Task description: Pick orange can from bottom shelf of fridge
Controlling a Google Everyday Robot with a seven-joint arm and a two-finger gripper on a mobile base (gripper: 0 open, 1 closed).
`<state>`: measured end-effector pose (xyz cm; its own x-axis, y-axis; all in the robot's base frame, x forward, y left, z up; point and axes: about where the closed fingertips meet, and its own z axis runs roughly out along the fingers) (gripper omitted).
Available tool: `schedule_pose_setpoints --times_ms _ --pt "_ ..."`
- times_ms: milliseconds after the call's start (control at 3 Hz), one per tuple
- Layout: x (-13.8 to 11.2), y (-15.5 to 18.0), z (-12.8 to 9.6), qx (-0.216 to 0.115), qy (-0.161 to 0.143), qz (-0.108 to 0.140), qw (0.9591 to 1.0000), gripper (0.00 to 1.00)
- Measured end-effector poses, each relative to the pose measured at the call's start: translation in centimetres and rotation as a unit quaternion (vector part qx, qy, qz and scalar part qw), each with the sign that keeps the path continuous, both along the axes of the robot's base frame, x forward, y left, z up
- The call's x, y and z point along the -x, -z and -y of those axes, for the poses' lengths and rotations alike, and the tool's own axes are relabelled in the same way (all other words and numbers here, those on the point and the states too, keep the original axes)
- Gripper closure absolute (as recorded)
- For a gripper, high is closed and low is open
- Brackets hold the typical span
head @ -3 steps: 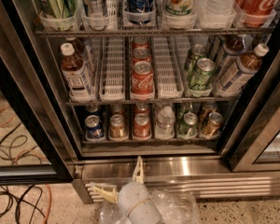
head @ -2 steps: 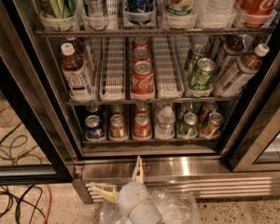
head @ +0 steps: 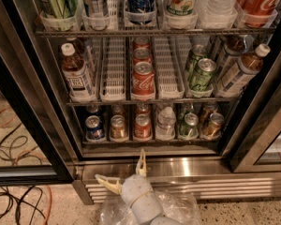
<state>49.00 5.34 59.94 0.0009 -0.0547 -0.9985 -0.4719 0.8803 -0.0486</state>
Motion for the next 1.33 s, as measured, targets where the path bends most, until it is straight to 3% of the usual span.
schedule_pose_setpoints --times_ms 667,1333 --pt "-0.1 0.2 -0.4 0.002 -0.014 0.000 0.9999 0.00" --pt "-5.1 0.0 -0.7 0.010 -0.004 0.032 0.9994 0.00"
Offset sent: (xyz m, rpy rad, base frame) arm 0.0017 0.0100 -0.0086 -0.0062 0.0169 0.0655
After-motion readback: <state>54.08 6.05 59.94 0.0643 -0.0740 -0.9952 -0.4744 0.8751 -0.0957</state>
